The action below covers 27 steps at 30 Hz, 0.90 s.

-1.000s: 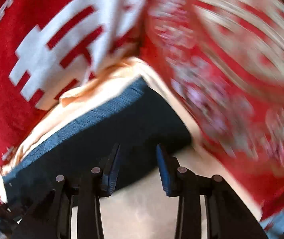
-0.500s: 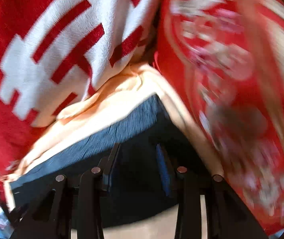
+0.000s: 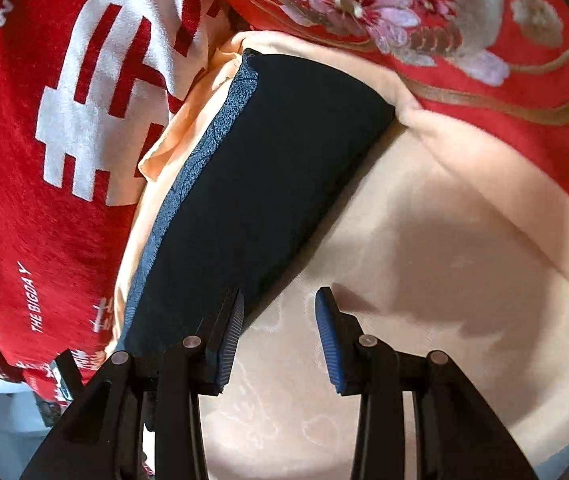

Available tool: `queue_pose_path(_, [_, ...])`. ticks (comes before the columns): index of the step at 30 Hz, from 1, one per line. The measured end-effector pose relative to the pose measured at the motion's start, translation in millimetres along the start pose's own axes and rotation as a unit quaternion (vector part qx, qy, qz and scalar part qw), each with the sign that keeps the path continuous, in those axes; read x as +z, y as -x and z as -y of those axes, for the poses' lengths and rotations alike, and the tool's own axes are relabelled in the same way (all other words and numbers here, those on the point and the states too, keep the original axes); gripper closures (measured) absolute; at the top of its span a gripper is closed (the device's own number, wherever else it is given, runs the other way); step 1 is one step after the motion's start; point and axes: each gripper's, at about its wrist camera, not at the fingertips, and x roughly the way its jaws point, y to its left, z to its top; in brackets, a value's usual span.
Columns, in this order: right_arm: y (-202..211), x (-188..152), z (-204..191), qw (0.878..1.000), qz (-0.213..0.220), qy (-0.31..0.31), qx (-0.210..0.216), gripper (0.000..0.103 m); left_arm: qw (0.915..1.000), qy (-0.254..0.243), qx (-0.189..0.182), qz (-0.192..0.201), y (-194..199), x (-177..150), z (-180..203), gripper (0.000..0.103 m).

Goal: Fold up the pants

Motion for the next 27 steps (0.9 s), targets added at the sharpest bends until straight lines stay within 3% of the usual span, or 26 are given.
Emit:
queue_pose_path(7, [2, 9, 19, 0.998, 0.032, -0.046, -0.004, 0.063, 0.999, -0.03, -0.025, 0.021, 16, 14, 42, 0.005])
queue_pose_path(8, [1, 11, 18, 0.998, 0.036, -0.049, -0.005, 0.069, 0.9988, -0.034, -0.026, 0.023, 17, 15, 46, 0.005])
queue_pose_path(9, [2, 13, 18, 0.998, 0.039, -0.048, -0.004, 0.09, 0.9986, -0.036, -0.029, 0.025, 18, 16, 50, 0.005])
queue_pose_path(10, [1, 16, 15, 0.998, 0.038, -0.044, -0.005, 0.096, 0.9985, -0.037, -0.032, 0.025, 20, 16, 53, 0.005])
queue_pose_path(14, [8, 17, -5, 0.998, 0.053, 0.011, -0.011, 0.096, 0.9986, -0.043, -0.03, 0.007, 11, 14, 64, 0.005])
queue_pose_path(18, [-6, 20, 7, 0.999, 0.035, 0.004, -0.038, 0.094, 0.9989, -0.035, -0.032, -0.001, 7, 12, 68, 0.005])
queue_pose_path(22, [-2, 15, 18, 0.999, 0.033, -0.033, 0.009, 0.088, 0.999, -0.028, -0.036, -0.006, 8, 14, 70, 0.005])
queue_pose_path(24, [-3, 9, 16, 0.999, 0.025, -0.035, 0.031, 0.074, 0.999, -0.019, -0.04, -0.01, 5, 19, 60, 0.005])
queue_pose_path(27, [-10, -1, 15, 0.998, 0.012, -0.043, 0.051, 0.07, 0.9986, -0.004, -0.051, -0.011, 6, 25, 56, 0.005])
